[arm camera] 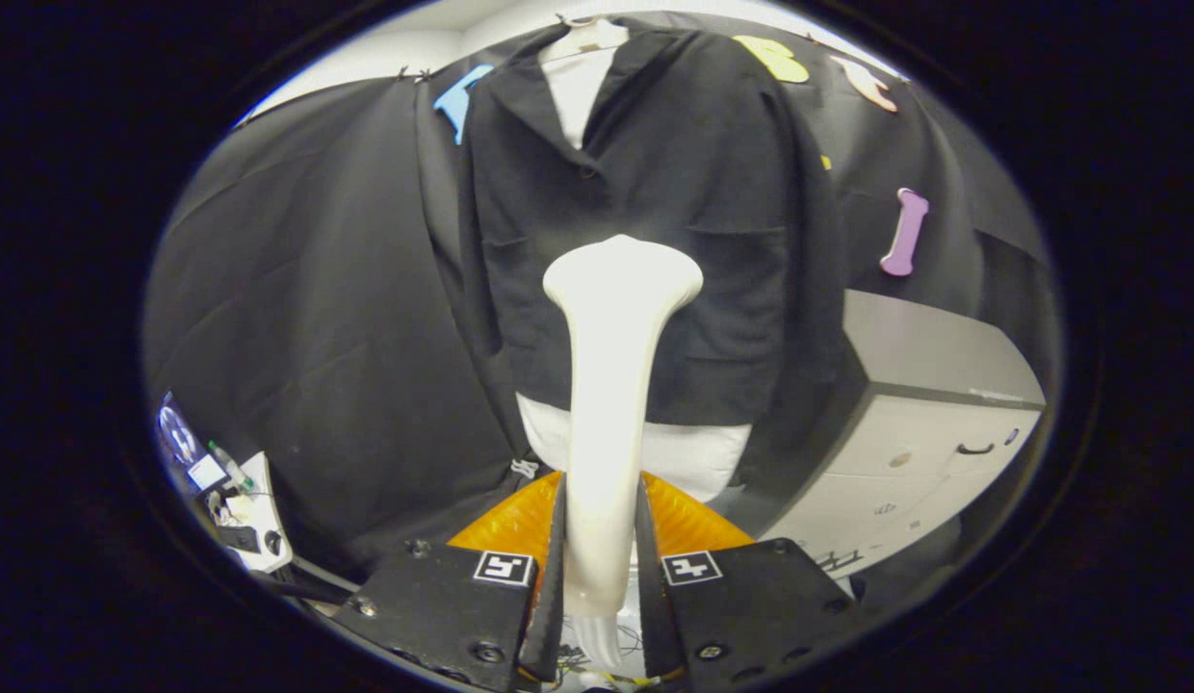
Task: Iron the clothes twice with a garment steamer, once on the left side and once on the right side.
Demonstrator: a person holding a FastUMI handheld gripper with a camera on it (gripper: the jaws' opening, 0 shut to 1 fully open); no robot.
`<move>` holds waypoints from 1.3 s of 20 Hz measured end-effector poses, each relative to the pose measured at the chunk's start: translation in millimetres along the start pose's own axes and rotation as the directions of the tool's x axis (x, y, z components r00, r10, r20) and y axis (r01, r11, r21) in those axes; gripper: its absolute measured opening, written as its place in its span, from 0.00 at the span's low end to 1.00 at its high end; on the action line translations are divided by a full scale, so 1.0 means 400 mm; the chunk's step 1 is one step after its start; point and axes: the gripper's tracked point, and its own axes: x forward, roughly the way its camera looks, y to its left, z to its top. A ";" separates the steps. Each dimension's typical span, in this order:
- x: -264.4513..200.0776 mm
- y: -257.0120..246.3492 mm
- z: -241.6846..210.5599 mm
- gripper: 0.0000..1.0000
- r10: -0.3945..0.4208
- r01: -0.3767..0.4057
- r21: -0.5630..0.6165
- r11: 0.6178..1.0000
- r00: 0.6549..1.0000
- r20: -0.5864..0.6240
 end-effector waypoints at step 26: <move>-0.757 -0.789 -0.487 0.36 -0.285 0.268 0.280 0.922 0.958 0.021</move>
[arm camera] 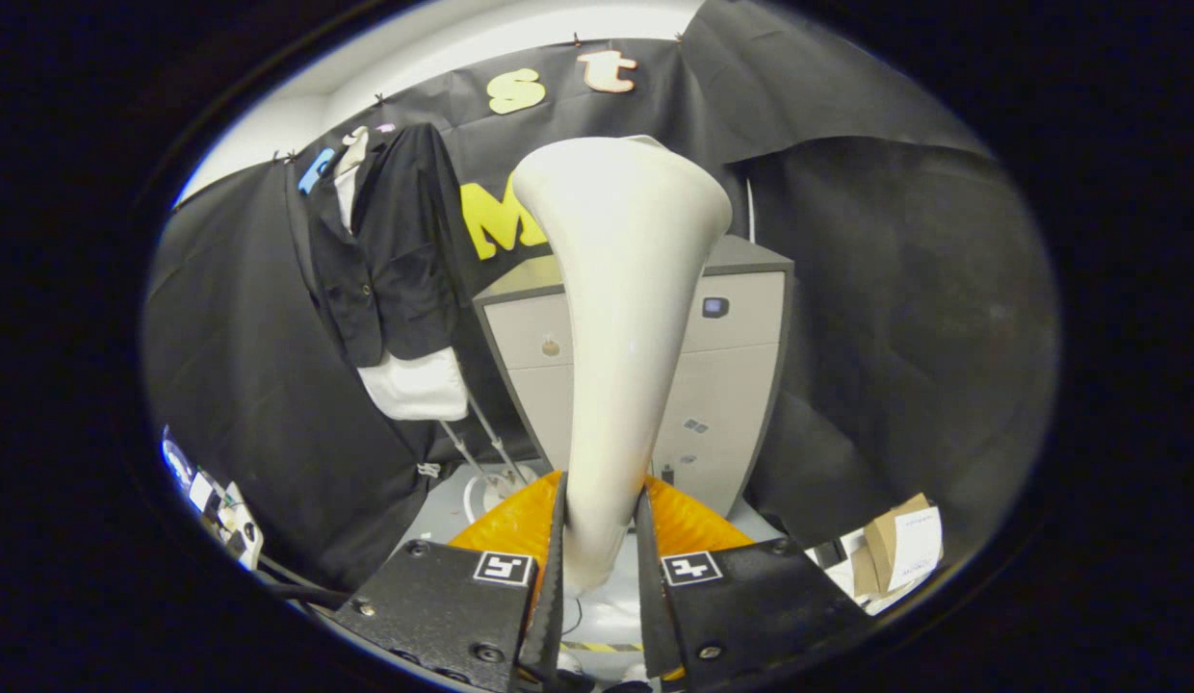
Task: Iron the clothes twice with a garment steamer, once on the left side and once on the right side.
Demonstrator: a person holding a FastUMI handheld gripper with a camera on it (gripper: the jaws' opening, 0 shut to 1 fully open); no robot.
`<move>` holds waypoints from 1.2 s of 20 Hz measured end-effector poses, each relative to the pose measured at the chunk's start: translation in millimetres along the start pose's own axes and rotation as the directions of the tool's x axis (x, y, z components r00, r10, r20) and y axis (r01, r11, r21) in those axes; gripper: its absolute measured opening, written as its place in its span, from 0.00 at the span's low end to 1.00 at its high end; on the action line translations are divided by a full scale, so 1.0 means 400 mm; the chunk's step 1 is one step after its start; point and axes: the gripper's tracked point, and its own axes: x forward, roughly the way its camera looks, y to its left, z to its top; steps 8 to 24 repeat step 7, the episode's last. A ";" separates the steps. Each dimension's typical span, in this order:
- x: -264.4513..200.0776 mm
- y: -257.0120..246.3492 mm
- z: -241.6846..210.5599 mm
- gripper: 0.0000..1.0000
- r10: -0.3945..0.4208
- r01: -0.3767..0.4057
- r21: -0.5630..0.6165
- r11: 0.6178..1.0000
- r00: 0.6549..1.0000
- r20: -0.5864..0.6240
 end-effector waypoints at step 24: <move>-0.061 -0.049 -0.030 0.36 -0.033 0.033 0.021 0.999 0.999 0.000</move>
